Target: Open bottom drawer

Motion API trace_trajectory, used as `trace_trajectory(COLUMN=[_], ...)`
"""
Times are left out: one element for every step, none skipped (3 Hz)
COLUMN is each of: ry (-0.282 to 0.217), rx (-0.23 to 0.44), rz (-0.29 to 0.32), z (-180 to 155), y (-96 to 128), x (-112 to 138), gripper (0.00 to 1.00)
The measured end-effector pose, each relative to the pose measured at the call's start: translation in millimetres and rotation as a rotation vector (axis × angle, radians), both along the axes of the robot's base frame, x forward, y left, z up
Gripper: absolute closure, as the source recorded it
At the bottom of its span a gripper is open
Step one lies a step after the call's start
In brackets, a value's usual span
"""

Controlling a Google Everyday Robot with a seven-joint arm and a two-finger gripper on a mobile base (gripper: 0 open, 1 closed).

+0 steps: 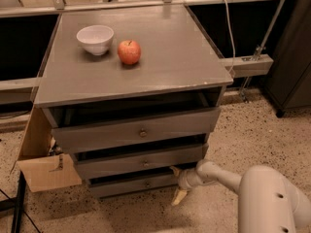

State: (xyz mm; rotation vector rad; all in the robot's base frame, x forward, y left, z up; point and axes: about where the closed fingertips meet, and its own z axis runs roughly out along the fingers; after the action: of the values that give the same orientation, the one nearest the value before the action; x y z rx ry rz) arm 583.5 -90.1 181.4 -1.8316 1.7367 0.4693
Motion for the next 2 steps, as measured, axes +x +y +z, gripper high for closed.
trace_trajectory(ry=[0.005, 0.001], rx=[-0.016, -0.024], rz=[-0.012, -0.019], z=[-7, -9], y=[-3, -2], x=[8, 19], gripper=[0.0, 0.0])
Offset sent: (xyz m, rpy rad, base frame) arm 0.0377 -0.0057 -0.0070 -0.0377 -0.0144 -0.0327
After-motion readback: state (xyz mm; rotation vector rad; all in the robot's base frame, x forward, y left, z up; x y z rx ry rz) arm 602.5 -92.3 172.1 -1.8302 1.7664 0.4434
